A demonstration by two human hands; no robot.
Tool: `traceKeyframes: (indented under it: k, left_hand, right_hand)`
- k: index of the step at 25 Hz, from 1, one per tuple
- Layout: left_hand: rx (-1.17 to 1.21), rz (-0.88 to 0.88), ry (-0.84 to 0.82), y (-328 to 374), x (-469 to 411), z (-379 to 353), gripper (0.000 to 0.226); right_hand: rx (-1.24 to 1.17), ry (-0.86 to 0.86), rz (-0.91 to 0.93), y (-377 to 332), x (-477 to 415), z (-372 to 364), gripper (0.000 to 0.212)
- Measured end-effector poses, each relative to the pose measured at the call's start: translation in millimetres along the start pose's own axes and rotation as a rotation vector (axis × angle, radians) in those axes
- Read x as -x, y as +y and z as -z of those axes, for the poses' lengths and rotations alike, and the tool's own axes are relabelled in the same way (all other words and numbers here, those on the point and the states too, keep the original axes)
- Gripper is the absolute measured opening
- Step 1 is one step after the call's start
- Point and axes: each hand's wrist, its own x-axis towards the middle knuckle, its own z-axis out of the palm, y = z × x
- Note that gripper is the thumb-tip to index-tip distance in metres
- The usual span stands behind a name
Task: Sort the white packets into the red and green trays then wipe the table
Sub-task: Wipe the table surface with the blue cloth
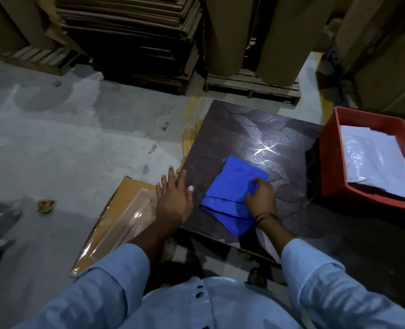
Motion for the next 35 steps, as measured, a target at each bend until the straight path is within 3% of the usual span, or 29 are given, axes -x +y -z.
traceKeyframes:
  k: [3, 6, 9, 13, 14, 16, 18, 19, 22, 23, 24, 26, 27, 28, 30, 31, 32, 34, 35]
  left_hand:
    - [-0.013, -0.018, -0.015, 1, 0, -6, 0.059]
    - [-0.060, -0.047, -0.046, -3, -3, -18, 0.063]
    - [-0.129, -0.087, -0.066, -12, -6, -34, 0.068]
    - [-0.173, -0.140, -0.095, -21, -16, -48, 0.067]
    - [-0.184, -0.159, -0.105, -23, -19, -50, 0.068]
    - [-0.225, -0.225, -0.121, -27, -26, -57, 0.068]
    - [-0.255, -0.291, -0.094, -30, -36, -67, 0.065]
    - [-0.258, -0.314, -0.079, -30, -41, -70, 0.064]
    - [-0.257, -0.367, -0.041, -27, -59, -79, 0.065]
    - [-0.243, -0.377, -0.020, -27, -62, -82, 0.065]
    - [-0.227, -0.386, 0.002, -29, -61, -84, 0.065]
    - [-0.218, -0.410, 0.039, -34, -58, -87, 0.065]
    - [-0.218, -0.419, 0.050, -36, -59, -89, 0.065]
    - [-0.217, -0.417, 0.054, -36, -60, -89, 0.066]
    - [-0.224, -0.411, 0.056, -35, -62, -91, 0.068]
    - [-0.229, -0.410, 0.059, -36, -62, -91, 0.069]
    - [-0.233, -0.417, 0.062, -37, -62, -92, 0.070]
    - [-0.233, -0.429, 0.061, -36, -62, -91, 0.071]
    - [-0.232, -0.421, 0.063, -35, -61, -91, 0.070]
  right_hand:
    - [0.260, 0.148, 0.210, 9, 19, 0, 0.033]
    - [0.256, 0.210, 0.426, -1, 9, 1, 0.033]
    - [0.337, 0.150, 0.597, -14, -9, -15, 0.036]
    - [0.400, 0.038, 0.467, -5, -2, -52, 0.058]
    - [0.456, -0.017, 0.524, 0, 9, -62, 0.063]
    - [0.583, -0.135, 0.817, 15, 32, -69, 0.067]
    - [0.637, -0.151, 1.028, 32, 15, -56, 0.066]
    - [0.645, -0.109, 0.973, 36, -5, -51, 0.063]
    - [0.480, 0.131, 0.279, 26, -55, -52, 0.060]
    - [0.453, 0.164, 0.197, 16, -47, -63, 0.060]
    - [0.487, 0.155, 0.336, 9, -26, -76, 0.060]
    - [0.558, -0.098, 0.917, 27, 1, -77, 0.060]
    - [0.587, -0.157, 1.075, 34, -16, -65, 0.059]
    - [0.609, -0.110, 1.054, 40, -45, -60, 0.059]
    - [0.447, 0.192, 0.448, 29, -87, -57, 0.061]
    - [0.414, 0.240, 0.248, 16, -91, -64, 0.063]
    - [0.438, 0.182, 0.345, 4, -84, -76, 0.064]
    - [0.601, -0.036, 0.900, 10, -76, -85, 0.063]
    - [0.618, -0.053, 0.919, 14, -89, -80, 0.062]
